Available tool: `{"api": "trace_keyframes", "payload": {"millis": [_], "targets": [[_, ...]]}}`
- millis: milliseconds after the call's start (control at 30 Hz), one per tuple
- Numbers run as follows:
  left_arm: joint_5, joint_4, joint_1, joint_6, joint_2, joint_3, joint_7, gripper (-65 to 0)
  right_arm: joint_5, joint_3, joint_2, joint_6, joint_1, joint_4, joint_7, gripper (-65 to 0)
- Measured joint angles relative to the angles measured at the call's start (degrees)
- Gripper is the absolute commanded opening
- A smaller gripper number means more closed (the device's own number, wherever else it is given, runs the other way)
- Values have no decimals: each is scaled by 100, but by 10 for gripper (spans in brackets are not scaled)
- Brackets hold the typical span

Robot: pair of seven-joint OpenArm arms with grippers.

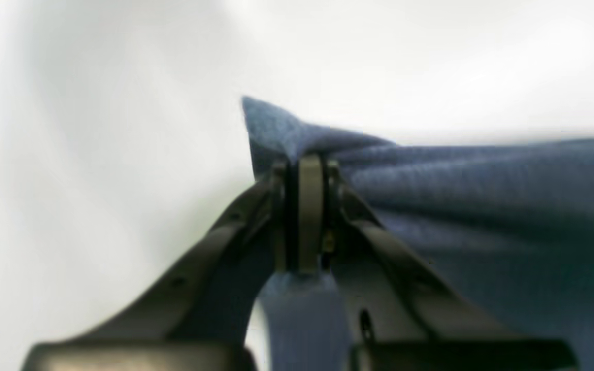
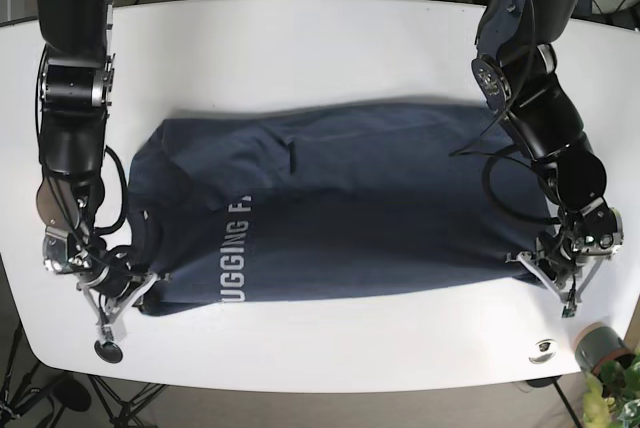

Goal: Fold the T-shirt properly
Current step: 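Lift the hem with both grippers and carry it over the shirt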

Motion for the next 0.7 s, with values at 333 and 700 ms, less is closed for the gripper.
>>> {"api": "trace_keyframes", "payload": {"millis": [333, 700], "targets": [[-11, 649, -1086, -33, 4, 306, 398, -650, -20, 0, 92, 350, 1261, 7, -601, -650], [-28, 656, -2428, 0, -48, 702, 417, -650, -26, -170, 254, 382, 2835, 511, -1045, -650]]}}
